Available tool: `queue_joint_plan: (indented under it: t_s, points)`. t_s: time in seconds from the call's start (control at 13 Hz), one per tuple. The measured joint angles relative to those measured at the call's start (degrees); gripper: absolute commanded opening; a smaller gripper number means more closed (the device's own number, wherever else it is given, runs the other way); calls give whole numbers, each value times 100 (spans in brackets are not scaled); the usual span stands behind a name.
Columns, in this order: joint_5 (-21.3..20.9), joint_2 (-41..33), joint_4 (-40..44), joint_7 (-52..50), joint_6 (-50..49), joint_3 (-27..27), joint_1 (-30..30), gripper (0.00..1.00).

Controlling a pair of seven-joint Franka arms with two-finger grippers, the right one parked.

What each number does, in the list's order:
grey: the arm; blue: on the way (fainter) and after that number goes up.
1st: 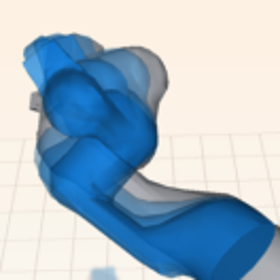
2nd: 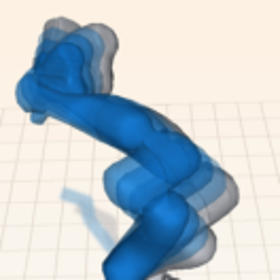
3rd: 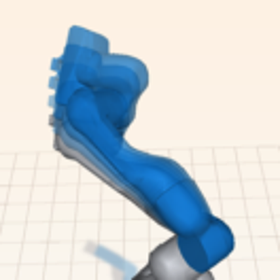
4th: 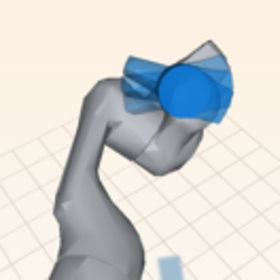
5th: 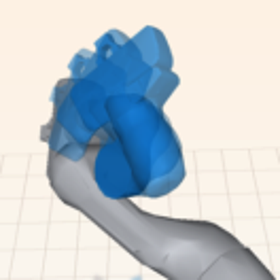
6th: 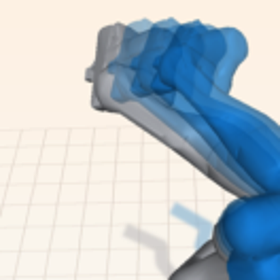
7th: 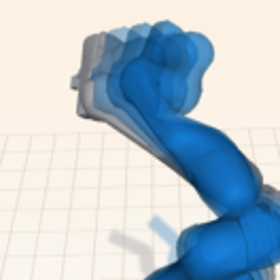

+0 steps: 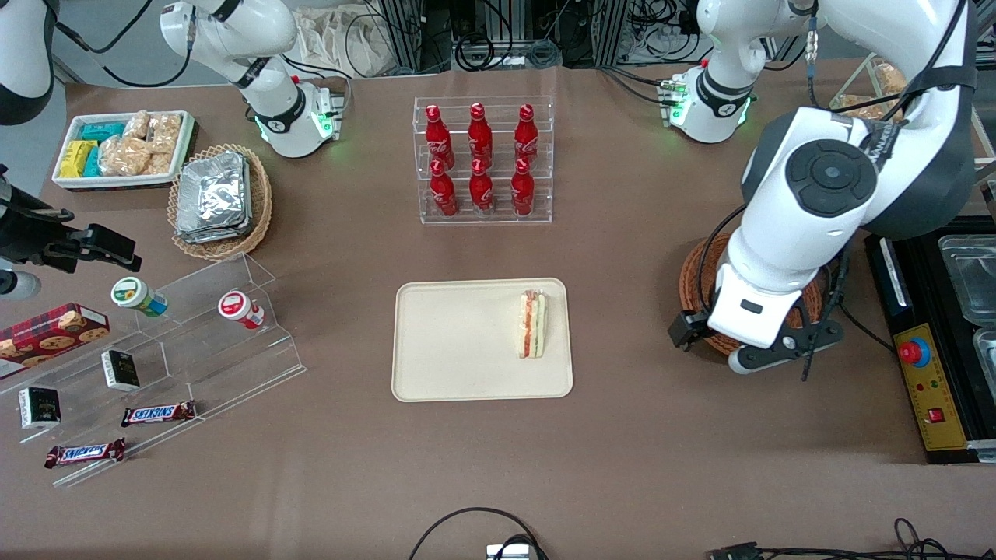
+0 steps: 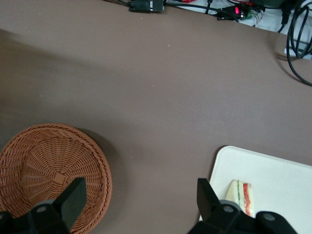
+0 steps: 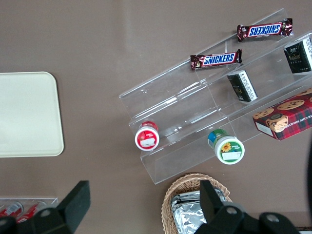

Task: Place sandwich from basket to tray

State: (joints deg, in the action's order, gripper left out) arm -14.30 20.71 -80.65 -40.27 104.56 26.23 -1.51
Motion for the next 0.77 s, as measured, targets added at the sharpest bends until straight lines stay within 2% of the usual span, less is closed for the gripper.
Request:
queue_joint_plan:
  t_s: [0.46,0.77]
  points:
    - [711,-820,-489,1704,-305,-975,-19,100]
    - [1045,-1313,-687,2818,-776,-1685,196,100]
